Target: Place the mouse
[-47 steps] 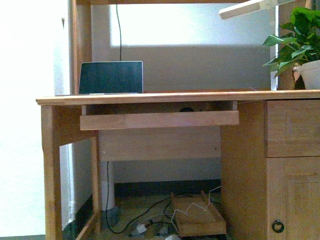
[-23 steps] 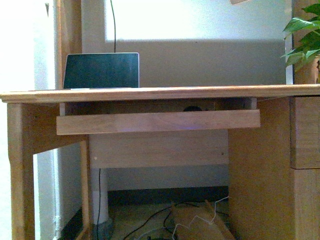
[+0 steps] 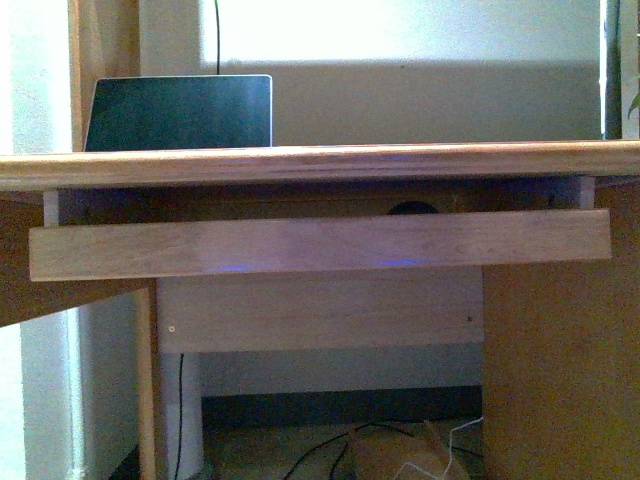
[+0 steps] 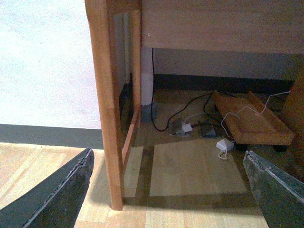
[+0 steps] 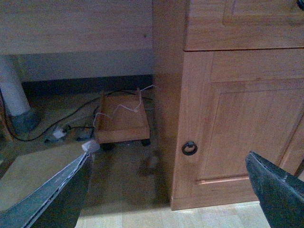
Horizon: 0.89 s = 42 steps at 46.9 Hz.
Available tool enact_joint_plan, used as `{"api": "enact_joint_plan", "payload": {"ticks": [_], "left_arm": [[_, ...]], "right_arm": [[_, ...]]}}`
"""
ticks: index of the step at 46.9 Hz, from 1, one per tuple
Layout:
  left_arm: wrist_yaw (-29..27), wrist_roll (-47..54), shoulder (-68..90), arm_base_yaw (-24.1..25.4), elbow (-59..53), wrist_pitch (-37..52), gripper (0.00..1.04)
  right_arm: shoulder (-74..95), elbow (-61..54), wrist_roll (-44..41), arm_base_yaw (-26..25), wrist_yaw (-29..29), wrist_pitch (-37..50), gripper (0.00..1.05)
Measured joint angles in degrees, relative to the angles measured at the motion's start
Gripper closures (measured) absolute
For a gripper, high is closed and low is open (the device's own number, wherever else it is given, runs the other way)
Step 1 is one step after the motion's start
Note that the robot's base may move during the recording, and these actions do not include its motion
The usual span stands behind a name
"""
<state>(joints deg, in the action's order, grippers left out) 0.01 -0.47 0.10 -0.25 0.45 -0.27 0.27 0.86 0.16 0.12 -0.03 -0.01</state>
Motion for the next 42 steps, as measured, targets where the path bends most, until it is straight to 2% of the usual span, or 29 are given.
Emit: {"api": "enact_joint_plan", "payload": {"ticks": [42], "left_arm": [[0.00,0.00,0.00,0.00,0.00,0.00,0.08]], "right_arm": [[-0.02,0.00,0.00,0.00,0.04,0.00,0.07]]}}
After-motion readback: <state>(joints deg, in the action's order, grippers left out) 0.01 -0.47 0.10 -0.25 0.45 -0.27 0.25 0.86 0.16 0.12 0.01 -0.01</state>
